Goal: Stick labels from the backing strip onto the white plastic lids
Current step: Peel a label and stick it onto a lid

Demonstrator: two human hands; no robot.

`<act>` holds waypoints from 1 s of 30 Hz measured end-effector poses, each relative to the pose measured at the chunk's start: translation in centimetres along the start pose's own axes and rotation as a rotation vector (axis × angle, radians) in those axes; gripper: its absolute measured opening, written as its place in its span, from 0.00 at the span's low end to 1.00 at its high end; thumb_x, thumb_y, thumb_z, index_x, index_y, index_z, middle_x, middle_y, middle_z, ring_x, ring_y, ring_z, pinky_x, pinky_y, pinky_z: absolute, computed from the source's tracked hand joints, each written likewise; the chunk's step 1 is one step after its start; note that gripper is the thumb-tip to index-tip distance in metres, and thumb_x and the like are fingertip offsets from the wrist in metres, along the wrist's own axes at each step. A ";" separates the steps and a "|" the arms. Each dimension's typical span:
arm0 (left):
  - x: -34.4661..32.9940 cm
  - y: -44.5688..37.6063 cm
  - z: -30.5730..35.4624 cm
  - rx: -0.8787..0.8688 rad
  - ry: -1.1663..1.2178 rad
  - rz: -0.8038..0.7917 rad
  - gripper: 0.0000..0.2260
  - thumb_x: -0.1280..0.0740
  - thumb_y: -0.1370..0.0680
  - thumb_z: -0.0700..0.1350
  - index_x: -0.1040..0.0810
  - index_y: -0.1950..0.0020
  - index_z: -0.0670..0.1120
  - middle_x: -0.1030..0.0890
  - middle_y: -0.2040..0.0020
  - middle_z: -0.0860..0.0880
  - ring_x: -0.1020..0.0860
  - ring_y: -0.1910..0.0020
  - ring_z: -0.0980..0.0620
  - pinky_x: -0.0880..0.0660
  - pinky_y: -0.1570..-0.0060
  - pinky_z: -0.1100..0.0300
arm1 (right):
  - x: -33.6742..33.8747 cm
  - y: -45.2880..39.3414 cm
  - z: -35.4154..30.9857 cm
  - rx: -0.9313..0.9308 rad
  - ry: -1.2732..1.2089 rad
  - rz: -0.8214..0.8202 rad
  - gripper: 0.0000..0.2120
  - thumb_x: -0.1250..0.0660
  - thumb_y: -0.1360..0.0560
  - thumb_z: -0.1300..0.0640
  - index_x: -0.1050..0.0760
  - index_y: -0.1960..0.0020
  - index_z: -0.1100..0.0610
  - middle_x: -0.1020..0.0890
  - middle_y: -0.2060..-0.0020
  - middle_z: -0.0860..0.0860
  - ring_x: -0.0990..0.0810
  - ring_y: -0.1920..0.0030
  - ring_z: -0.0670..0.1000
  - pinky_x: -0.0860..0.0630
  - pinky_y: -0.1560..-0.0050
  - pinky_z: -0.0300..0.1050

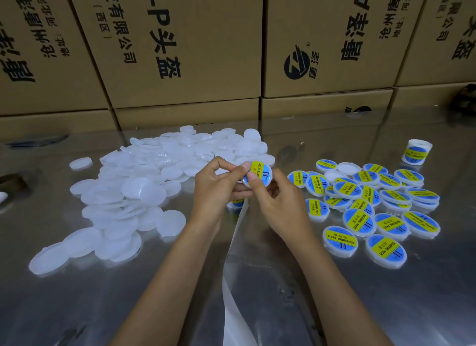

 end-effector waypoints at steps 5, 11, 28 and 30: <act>0.1 -0.3 0.0 -0.014 -0.103 -0.083 0.10 0.27 0.23 0.42 0.25 0.49 0.39 0.14 0.59 0.39 0.15 0.62 0.41 0.17 0.62 0.57 | 0.2 0.2 -0.1 0.017 0.044 0.023 0.23 0.43 0.22 0.35 0.29 0.60 0.54 0.28 0.72 0.46 0.30 0.70 0.46 0.32 0.67 0.46; 0.1 -0.4 -0.1 0.031 -0.134 -0.376 0.19 0.28 0.23 0.36 0.21 0.33 0.51 0.15 0.47 0.41 0.15 0.54 0.44 0.18 0.50 0.55 | 0.3 0.1 -0.1 -0.004 0.141 0.086 0.23 0.48 0.17 0.41 0.37 0.69 0.48 0.29 0.76 0.46 0.30 0.70 0.48 0.39 0.67 0.47; 1.3 -1.1 -0.4 0.001 -0.125 -0.022 0.06 0.23 0.26 0.44 0.15 0.55 0.42 0.14 0.60 0.45 0.16 0.69 0.43 0.18 0.69 0.57 | -0.5 0.2 -0.7 0.011 0.015 -0.101 0.27 0.40 0.21 0.38 0.36 0.66 0.58 0.35 0.75 0.45 0.36 0.71 0.46 0.37 0.67 0.44; 1.3 -1.1 -0.6 0.018 -0.172 -0.005 0.11 0.24 0.26 0.48 0.16 0.54 0.40 0.15 0.63 0.42 0.17 0.71 0.43 0.16 0.64 0.52 | -0.5 0.3 -1.1 0.014 0.008 -0.137 0.27 0.41 0.19 0.42 0.34 0.65 0.64 0.36 0.74 0.48 0.36 0.71 0.46 0.37 0.67 0.45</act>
Point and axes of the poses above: each hand's wrist, its own y-axis away from the middle knuckle, its own x-axis out of the back of the hand, z = x × y, the point moved 4 cm from there along -y, towards the middle knuckle
